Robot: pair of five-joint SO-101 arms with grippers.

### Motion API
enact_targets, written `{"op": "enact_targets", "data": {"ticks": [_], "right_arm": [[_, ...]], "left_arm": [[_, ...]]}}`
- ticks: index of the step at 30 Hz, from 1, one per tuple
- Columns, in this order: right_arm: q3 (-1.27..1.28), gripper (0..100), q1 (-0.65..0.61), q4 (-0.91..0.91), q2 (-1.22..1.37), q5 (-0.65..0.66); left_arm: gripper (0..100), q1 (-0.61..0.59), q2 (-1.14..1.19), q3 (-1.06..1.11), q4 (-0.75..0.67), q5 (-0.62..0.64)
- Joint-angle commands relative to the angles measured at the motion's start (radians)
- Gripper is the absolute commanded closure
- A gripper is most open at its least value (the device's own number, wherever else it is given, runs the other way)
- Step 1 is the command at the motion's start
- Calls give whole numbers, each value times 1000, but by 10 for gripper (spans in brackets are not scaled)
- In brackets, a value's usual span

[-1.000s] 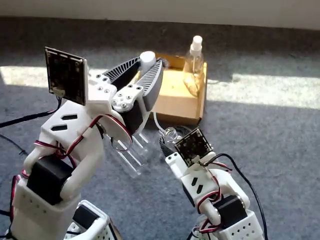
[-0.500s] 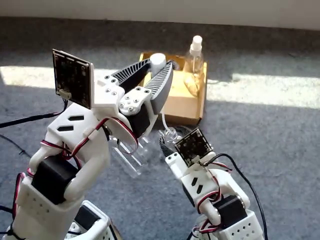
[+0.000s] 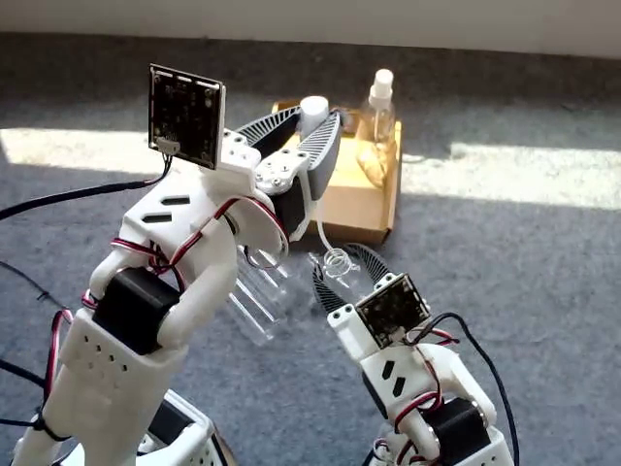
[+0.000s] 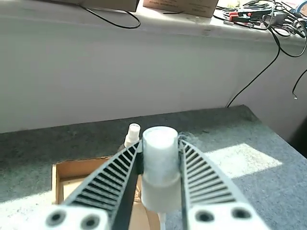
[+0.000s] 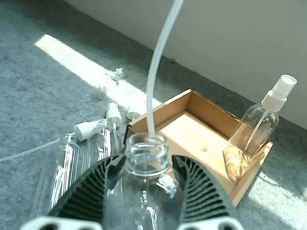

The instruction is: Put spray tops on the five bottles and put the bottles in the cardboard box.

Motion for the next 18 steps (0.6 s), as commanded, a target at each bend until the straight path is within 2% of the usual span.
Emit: {"op": "enact_targets", "data": {"ticks": [1,15,18], "right_arm": [[-5,995,1,2,-8,0],[-4,995,4,4,-7,0],[-5,995,4,4,-7,-2]], "left_arm": [[966,-10,-30,-67,-18,6],[966,-10,-53,-107,12,6],[966,-8,-53,-81,54,8]]}}
